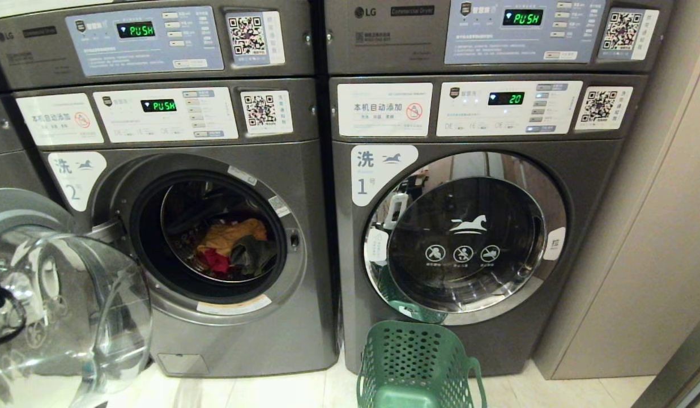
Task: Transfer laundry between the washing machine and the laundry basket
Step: Open the lid of the washing machine
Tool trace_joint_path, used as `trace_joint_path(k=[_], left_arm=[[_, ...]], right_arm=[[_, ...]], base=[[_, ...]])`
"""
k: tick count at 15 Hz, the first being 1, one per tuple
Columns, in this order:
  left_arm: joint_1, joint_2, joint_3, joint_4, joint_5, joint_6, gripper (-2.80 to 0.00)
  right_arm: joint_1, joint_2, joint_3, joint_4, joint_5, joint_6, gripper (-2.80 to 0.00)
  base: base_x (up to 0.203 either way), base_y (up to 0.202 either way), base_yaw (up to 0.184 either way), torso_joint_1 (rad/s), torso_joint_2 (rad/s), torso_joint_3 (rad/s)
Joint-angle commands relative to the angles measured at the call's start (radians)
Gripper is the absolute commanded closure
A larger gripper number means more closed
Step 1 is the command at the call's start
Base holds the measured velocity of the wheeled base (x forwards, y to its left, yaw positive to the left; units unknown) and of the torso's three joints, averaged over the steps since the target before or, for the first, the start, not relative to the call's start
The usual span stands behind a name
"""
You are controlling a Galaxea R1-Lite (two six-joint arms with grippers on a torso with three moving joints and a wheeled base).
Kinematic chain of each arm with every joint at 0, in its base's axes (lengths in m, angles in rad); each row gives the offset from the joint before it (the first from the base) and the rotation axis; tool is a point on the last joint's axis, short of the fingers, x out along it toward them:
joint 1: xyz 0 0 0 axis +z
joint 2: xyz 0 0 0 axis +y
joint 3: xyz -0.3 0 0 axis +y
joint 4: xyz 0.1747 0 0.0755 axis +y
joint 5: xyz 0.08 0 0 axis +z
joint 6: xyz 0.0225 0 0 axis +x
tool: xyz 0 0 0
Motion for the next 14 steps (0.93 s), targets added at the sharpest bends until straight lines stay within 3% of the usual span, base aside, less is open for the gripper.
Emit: trace_joint_path(k=[1,4,7,9,14], left_arm=[[0.105,0.065,-0.032,-0.003,-0.033,0.001,0.00],[0.144,0.027,-0.030,-0.001,-0.090,0.001,0.00],[0.079,-0.115,0.009,0.005,-0.158,0.000,0.00],[-0.055,-0.245,0.072,0.006,-0.204,-0.016,0.00],[-0.504,-0.595,0.371,0.016,-0.244,-0.041,0.00]], right_arm=[[0.000,0.001,0.000,0.000,0.000,0.000,0.00],[0.000,0.001,0.000,0.000,0.001,0.000,0.00],[0.000,0.001,0.000,0.000,0.000,-0.001,0.00],[0.000,0.001,0.000,0.000,0.000,0.000,0.00],[0.000,0.001,0.000,0.000,0.000,-0.001,0.00]], base=[[0.000,0.000,0.000,0.000,0.00,0.000],[0.000,0.000,0.000,0.000,0.00,0.000],[0.000,0.000,0.000,0.000,0.00,0.000],[0.000,0.000,0.000,0.000,0.00,0.000],[0.000,0.000,0.000,0.000,0.00,0.000]])
